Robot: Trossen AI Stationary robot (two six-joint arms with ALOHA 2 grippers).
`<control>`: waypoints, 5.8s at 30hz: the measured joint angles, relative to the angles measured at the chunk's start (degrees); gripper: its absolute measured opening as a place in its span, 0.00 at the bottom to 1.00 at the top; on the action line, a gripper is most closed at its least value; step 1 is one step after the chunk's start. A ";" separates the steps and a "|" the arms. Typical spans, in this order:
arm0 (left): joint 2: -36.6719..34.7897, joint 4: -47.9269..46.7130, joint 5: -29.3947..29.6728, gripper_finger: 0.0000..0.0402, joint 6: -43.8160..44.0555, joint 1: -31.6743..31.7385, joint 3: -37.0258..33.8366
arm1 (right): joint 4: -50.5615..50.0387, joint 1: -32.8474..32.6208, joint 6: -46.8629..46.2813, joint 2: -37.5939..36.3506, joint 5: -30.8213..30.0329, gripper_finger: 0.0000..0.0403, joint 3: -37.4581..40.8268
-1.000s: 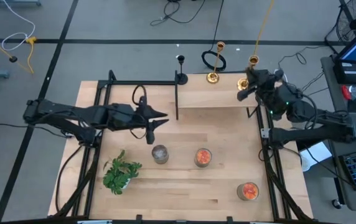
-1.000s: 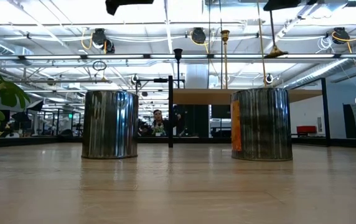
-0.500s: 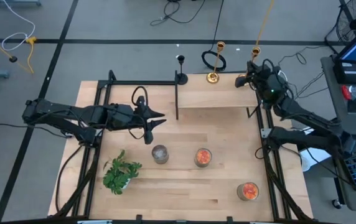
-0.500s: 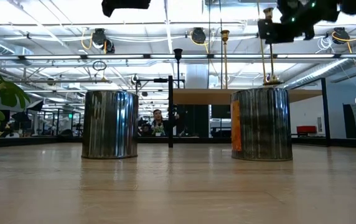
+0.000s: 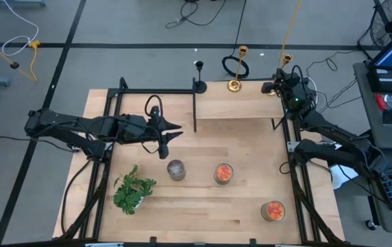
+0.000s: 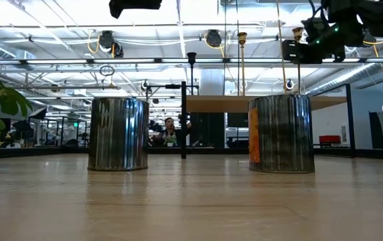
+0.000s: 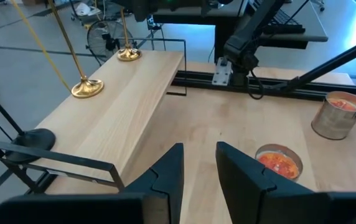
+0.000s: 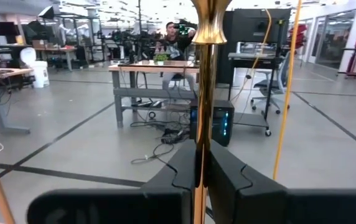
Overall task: Pick & Place candle stick holders
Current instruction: Put the gold candle holder on the shelf, then put the brown scented candle on the shelf
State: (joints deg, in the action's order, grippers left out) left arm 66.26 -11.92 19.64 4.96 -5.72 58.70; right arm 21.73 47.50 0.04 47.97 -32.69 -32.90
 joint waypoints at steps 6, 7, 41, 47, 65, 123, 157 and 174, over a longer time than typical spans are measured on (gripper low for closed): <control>0.00 0.00 0.00 0.24 0.07 0.00 0.00 | 0.80 0.56 0.43 0.07 -0.03 0.11 0.08; 0.00 0.00 0.00 0.24 0.06 0.00 0.00 | 0.80 0.56 0.58 0.09 -0.03 0.12 0.08; 0.04 -17.65 -0.24 0.24 8.94 -3.58 0.00 | -10.53 -5.31 4.57 -7.97 -0.34 0.45 0.13; 0.99 -24.72 -0.13 0.24 17.29 -4.58 -0.02 | -17.32 -9.81 3.62 -14.53 -0.37 0.45 0.13; 16.05 -24.16 -5.16 0.24 25.62 -4.57 -0.07 | -35.12 -26.68 -7.15 -19.51 0.00 0.45 0.15; 23.67 -23.01 -9.14 0.01 1.96 4.06 26.15 | -25.41 -38.61 -13.91 -3.06 23.80 0.42 0.13; 34.69 -25.01 -13.75 0.01 -6.43 29.64 39.26 | -18.94 -38.59 -11.13 -2.93 23.77 0.42 0.11; 38.42 -21.85 -14.97 0.01 -3.15 29.85 39.32 | -2.29 -38.48 -1.02 10.60 21.83 0.42 0.09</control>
State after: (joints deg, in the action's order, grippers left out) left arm 104.68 -33.77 4.67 1.81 24.14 98.02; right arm 19.43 9.01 -0.98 58.56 -10.86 -32.82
